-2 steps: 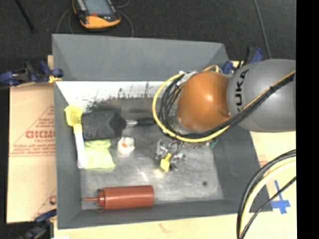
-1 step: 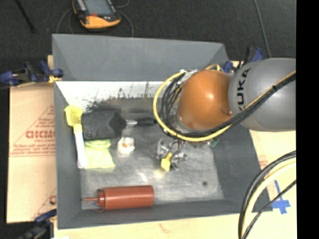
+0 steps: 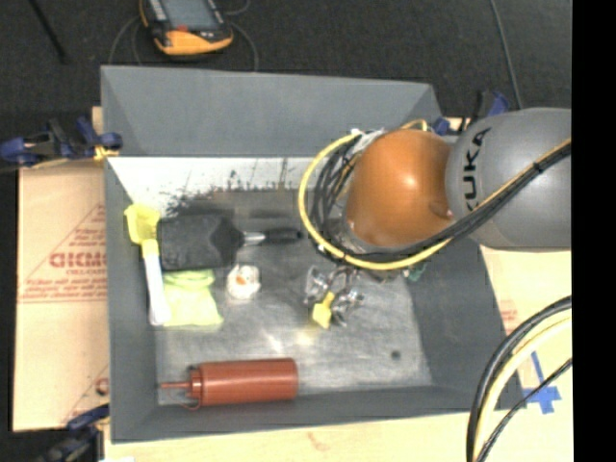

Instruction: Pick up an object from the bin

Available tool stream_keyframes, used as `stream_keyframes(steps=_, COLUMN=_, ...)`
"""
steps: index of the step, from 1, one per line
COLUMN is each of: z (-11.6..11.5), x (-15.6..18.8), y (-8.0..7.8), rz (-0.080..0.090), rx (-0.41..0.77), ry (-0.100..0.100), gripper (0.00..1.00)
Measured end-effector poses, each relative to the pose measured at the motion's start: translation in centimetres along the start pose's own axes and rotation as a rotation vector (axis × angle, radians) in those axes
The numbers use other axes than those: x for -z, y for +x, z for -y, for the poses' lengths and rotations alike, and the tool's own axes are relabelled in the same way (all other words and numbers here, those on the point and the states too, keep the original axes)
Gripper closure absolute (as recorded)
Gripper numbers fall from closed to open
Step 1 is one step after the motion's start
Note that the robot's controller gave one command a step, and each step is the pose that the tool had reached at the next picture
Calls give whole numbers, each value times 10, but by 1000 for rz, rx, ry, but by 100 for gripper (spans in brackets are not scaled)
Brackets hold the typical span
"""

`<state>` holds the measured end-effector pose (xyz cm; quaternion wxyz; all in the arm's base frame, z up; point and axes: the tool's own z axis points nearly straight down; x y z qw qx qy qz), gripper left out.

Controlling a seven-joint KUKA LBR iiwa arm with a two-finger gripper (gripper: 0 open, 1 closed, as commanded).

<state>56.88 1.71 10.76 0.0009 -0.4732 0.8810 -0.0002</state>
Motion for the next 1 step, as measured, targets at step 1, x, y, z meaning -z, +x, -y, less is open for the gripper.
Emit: stream_keyframes(steps=1, z=0, x=9, y=0, rz=0, rx=-1, ry=0, gripper=100)
